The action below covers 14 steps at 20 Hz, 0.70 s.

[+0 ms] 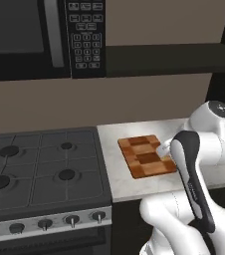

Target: Retrieve the steak from the fridge and place it on the cutting board.

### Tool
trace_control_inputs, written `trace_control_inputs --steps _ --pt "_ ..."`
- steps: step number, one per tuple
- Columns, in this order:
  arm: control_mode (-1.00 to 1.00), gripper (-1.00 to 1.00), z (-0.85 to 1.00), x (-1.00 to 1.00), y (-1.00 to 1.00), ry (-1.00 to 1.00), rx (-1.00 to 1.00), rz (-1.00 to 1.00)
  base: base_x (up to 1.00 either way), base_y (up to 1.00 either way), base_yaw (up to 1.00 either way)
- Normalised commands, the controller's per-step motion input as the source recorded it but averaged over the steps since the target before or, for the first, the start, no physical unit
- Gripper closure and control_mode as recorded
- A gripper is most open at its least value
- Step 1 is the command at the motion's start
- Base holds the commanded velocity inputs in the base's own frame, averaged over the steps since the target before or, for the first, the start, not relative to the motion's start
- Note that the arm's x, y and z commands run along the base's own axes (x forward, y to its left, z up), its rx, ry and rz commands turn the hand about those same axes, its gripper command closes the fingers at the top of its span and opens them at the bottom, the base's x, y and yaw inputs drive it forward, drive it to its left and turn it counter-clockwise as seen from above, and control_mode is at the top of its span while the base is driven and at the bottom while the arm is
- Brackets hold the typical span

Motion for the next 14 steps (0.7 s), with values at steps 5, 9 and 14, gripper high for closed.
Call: trace_control_inputs --steps 5,9,14 --pt "-1.0 1.0 -0.45 0.57 0.01 0.03 0.01 0.02 0.0 0.0 0.0" --pt "-1.0 1.0 -0.4 0.59 0.0 0.0 0.0 0.02 0.0 0.0 0.0" --pt "-1.0 1.0 -0.44 0.64 0.0 0.03 0.0 0.01 0.0 0.0 0.0"
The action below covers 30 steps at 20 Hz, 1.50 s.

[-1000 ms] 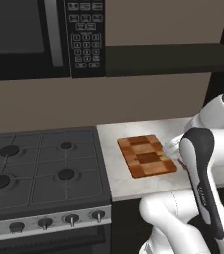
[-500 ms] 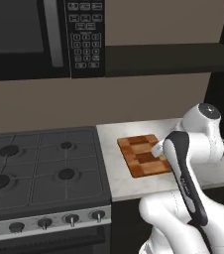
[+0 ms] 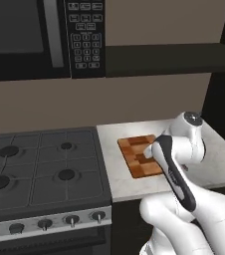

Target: Retrieve the steak from the fridge and place it on the cutting board.

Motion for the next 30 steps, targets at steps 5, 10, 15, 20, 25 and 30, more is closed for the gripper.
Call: trace_control_inputs --steps 5,10,15,20,25,30 --pt "-1.0 1.0 -0.52 0.67 0.04 0.04 0.0 0.0 0.0 0.0 0.0" --pt "-1.0 1.0 -0.31 0.53 0.0 0.0 0.0 0.0 0.0 0.0 0.0" --pt "-1.0 1.0 -0.18 0.49 0.0 0.0 0.0 0.0 0.0 0.0 0.0" --pt "-1.0 1.0 -0.17 0.59 0.0 0.0 0.0 0.0 0.0 0.0 0.0" --pt "-1.0 1.0 -0.15 0.62 0.0 0.0 0.0 0.0 0.0 0.0 0.0" --pt "-1.0 1.0 -0.22 0.47 0.0 0.0 0.0 0.0 0.0 0.0 0.0"
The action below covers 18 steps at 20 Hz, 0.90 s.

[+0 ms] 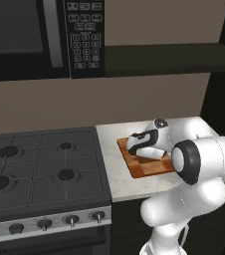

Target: Retrieve the steak from the fridge and place it on the cutting board.

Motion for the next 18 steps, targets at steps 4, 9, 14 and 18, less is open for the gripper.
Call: trace_control_inputs --steps 4,9,14,18 --pt "-1.0 1.0 -0.32 0.19 0.0 0.02 0.0 0.0 0.0 0.0 0.0" --pt "-1.0 1.0 -0.28 0.01 0.0 0.1 0.0 0.0 0.0 0.0 0.0" --pt "-1.0 1.0 -0.08 0.01 0.0 0.09 0.0 0.0 0.0 0.0 0.0" --pt "-1.0 -1.0 0.0 0.0 0.0 0.01 0.0 0.0 0.0 0.0 0.0"
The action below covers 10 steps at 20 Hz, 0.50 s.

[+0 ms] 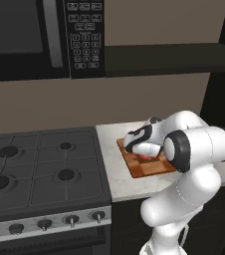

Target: Retrieve the steak from the fridge and place it on the cutting board.

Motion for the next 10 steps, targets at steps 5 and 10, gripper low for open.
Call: trace_control_inputs --steps 5,10 --pt "-1.0 -1.0 0.0 0.0 0.0 0.0 0.0 0.0 0.0 0.0 0.0" --pt "-1.0 -1.0 0.12 -0.01 0.0 -0.02 0.0 0.0 0.0 0.0 0.0"
